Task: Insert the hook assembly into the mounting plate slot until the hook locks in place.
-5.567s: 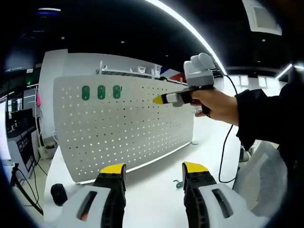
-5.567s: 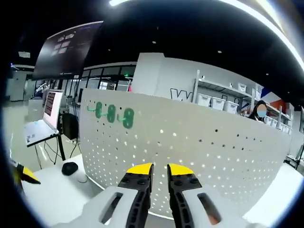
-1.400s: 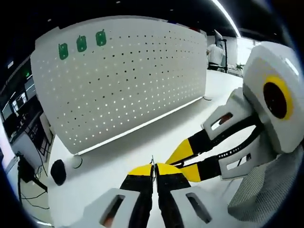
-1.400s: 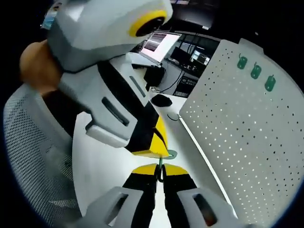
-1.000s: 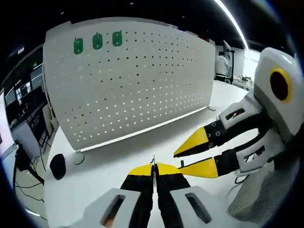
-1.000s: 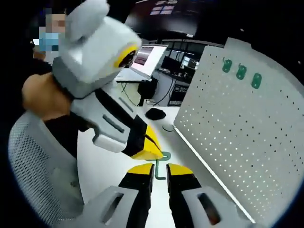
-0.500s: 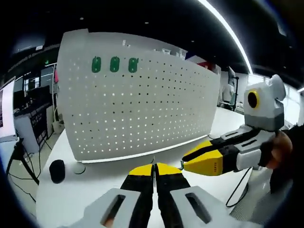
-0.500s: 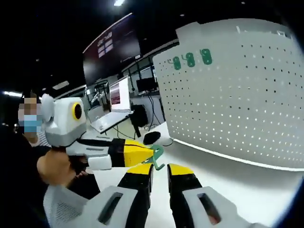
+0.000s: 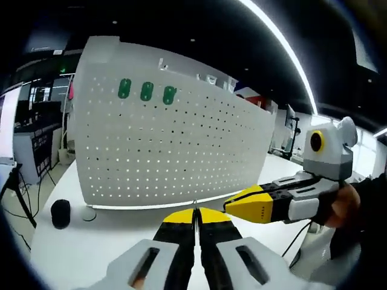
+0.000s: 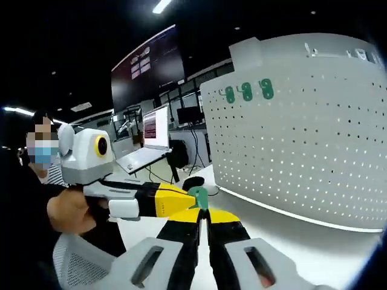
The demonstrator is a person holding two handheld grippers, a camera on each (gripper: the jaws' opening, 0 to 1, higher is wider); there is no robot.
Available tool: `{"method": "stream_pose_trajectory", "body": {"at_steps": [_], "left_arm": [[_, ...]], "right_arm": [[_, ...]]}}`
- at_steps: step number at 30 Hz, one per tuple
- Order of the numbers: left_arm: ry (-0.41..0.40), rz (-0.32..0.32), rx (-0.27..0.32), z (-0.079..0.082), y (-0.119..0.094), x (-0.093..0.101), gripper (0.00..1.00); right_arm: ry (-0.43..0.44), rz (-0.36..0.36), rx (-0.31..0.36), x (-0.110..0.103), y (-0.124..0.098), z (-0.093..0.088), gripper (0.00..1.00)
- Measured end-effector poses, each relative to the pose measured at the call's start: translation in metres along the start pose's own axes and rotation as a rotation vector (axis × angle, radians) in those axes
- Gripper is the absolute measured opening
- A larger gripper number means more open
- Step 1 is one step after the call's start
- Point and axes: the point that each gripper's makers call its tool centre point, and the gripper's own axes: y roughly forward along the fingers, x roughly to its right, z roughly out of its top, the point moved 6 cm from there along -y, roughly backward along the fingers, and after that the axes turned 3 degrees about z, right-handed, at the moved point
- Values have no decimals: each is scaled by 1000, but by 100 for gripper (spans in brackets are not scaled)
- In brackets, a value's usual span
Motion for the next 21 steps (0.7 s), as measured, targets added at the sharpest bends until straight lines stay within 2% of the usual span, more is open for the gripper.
{"method": "stream_pose_trajectory", "body": {"at_steps": [5, 10, 13, 16, 21], "left_arm": [[-30, -31, -1, 0, 1, 6, 1], [-27, -42, -3, 1, 1, 7, 1], [-23, -47, -4, 1, 1, 8, 1], [-33, -61, 8, 4, 1, 10, 1], [-19, -73, 11, 8, 2, 13, 1]], "right_arm": [[-10, 7, -2, 1, 5, 2, 3], [-103, 4, -28, -2, 6, 4, 3], [-186, 0, -44, -2, 6, 5, 4], [-201, 4, -65, -1, 8, 3, 6], [-179, -3, -34, 0, 4, 3, 5]]}}
